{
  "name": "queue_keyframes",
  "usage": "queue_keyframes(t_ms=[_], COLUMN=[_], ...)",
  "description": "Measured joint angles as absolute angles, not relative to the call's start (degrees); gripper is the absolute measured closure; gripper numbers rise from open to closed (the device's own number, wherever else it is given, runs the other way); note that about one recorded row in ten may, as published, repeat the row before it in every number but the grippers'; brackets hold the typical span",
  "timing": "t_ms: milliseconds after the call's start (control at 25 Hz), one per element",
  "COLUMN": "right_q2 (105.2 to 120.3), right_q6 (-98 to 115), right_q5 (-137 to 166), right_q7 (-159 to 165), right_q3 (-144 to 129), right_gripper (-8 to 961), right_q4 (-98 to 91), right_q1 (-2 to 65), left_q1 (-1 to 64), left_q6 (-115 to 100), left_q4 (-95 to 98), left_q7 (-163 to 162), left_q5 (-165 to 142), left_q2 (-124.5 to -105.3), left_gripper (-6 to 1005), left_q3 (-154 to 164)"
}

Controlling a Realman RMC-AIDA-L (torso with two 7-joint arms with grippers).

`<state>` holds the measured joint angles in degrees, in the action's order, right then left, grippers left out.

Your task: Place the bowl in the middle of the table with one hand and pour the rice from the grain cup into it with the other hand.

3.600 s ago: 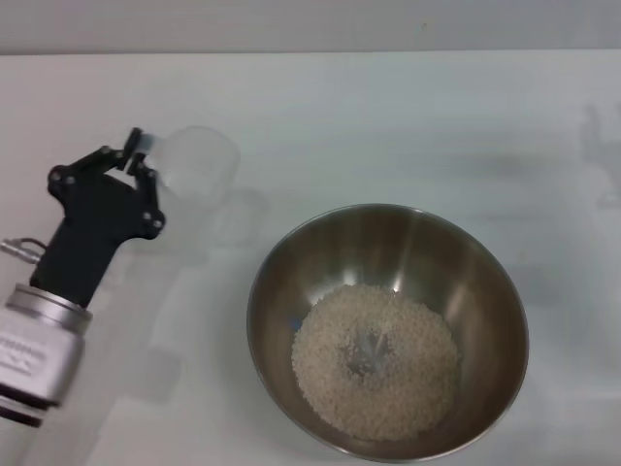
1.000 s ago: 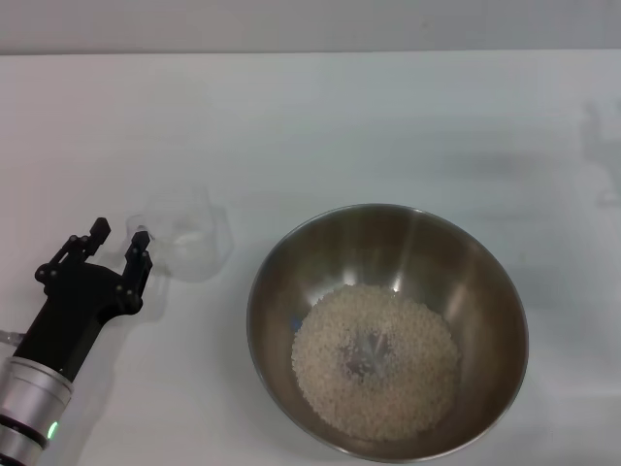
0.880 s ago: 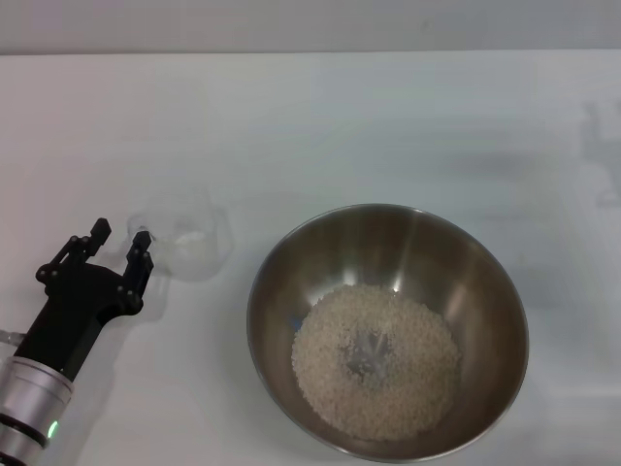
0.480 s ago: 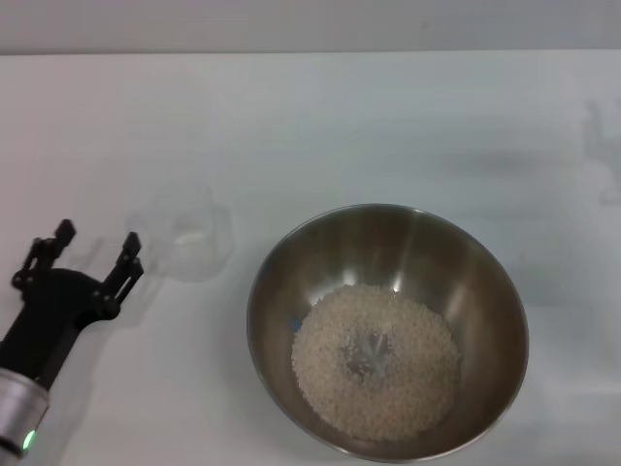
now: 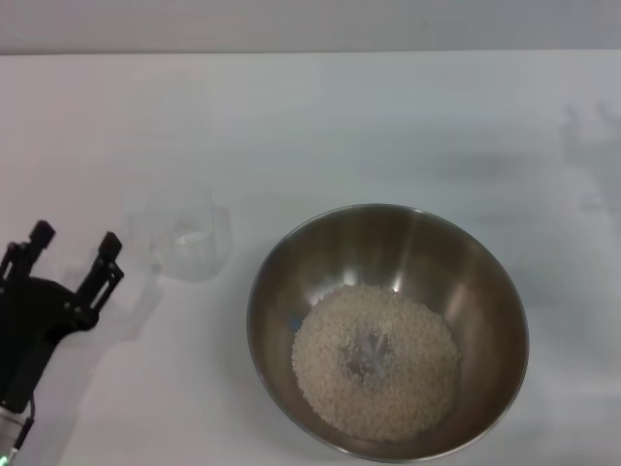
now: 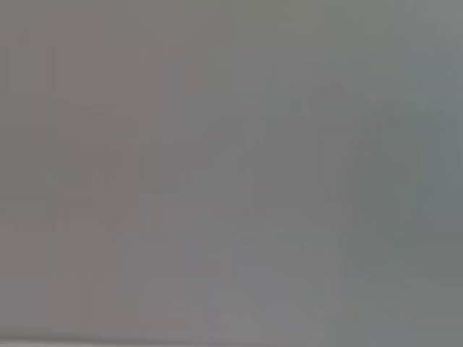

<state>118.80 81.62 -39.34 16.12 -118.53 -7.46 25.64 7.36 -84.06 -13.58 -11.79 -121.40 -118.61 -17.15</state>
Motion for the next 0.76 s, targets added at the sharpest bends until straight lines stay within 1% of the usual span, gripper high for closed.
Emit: queue_keyframes(t_ms=[200,280,480,720,760], right_q2=[119.11,119.22,119.38,119.78,119.85], right_q6=[80.3,80.3,80.9,81.0,80.9], right_q5=[-32.4,-30.8,-28.9,-28.9,-28.9], right_q7=[16.1,16.2,17.8,17.7,17.6], right_q3=[-119.1,-119.1,-119.1,-119.8,-119.9], right_gripper=[508,508,508,342,342], right_q4=[-8.0,-8.1,-8.3,-8.6,-8.7], right_q1=[24.9,24.5,23.2,22.1,21.8], left_q1=[8.9,11.4,13.8,14.7,14.7], left_q6=[-85.5,-85.4,-85.0,-85.2,-85.2], left_q4=[-14.7,-15.7,-15.7,-15.2,-15.1], left_q7=[-11.5,-11.4,-11.8,-11.6,-11.7], left_q5=[-120.7,-120.7,-120.7,-120.7,-120.7], left_q2=[-118.97,-119.0,-118.89,-118.81,-118.78], left_gripper=[172,168,156,142,140], left_q3=[-19.7,-21.6,-24.9,-27.6,-28.1])
